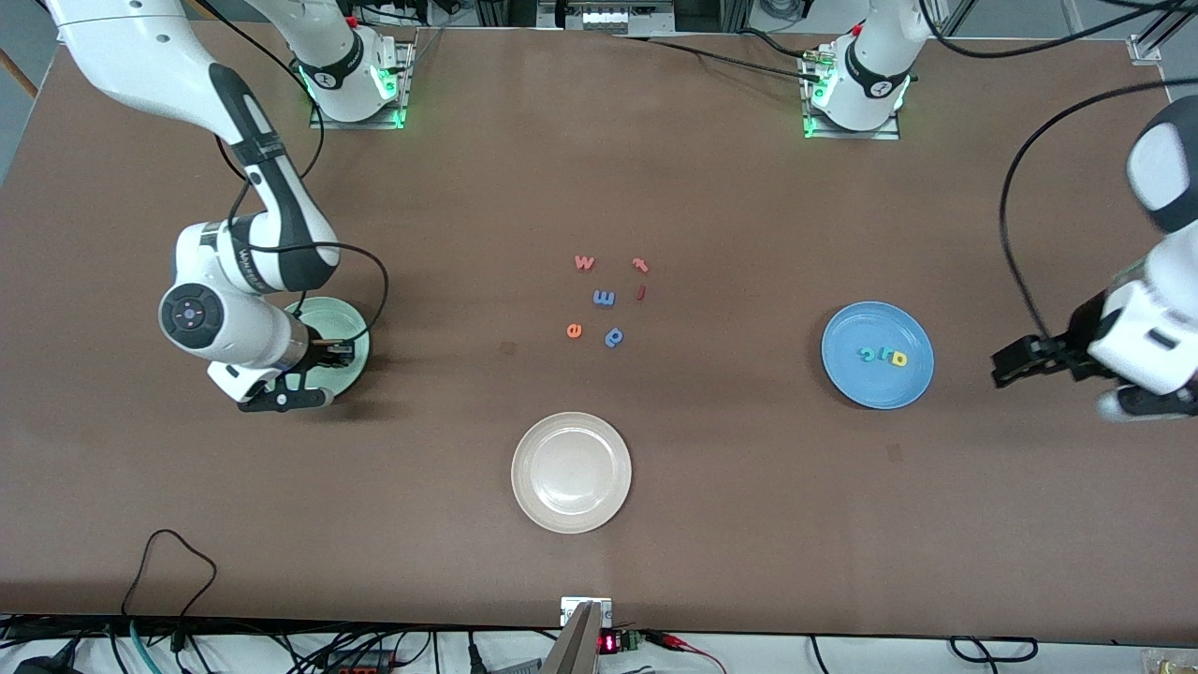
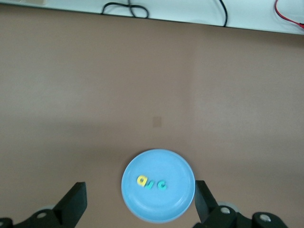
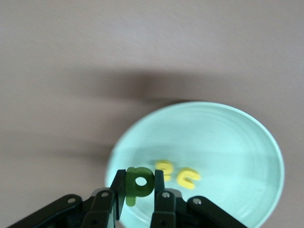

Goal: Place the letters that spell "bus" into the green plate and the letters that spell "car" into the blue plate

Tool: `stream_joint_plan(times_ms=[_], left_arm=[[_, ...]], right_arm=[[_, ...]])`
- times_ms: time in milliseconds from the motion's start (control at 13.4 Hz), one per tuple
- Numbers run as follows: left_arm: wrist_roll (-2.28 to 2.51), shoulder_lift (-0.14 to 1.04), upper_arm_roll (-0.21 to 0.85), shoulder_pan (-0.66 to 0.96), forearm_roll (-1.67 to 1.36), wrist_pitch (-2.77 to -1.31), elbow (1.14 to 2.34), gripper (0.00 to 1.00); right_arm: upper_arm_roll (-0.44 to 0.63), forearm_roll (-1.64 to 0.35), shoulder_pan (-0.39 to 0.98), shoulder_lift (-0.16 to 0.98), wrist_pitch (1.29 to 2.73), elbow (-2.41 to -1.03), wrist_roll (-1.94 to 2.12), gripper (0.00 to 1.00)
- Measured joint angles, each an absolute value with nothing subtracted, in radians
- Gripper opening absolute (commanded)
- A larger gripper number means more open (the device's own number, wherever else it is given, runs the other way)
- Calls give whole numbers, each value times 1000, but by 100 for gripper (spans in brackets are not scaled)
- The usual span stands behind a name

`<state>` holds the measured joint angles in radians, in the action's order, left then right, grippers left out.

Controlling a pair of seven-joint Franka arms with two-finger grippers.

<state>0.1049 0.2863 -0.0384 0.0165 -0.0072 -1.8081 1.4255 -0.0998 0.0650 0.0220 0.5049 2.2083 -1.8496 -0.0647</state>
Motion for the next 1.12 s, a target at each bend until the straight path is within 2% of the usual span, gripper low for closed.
stream_joint_plan(times_ms=[75, 150, 225, 300, 674, 1123], left_arm=[[94, 260, -41, 0, -11, -1761, 1425, 100], [87, 238, -41, -11, -13, -1721, 1426, 100], [83, 218, -41, -14, -13, -1695, 1430, 100], [79, 201, -38, -12, -13, -1682, 1441, 100], [73, 116, -23, 3, -13, -1678, 1556, 100], [71, 32, -21, 1, -13, -1678, 1656, 100]], right_arm=[[-99, 65, 1, 507, 2208, -1864, -43, 42], [-99, 65, -17, 509, 2208, -1876, -23, 73], [-99, 65, -33, 510, 2208, -1886, -11, 95], [-99, 65, -46, 512, 2208, -1891, 0, 100], [-107, 65, -54, 462, 2191, -1857, 8, 100], [-118, 65, -13, 259, 1865, -1674, 9, 100]])
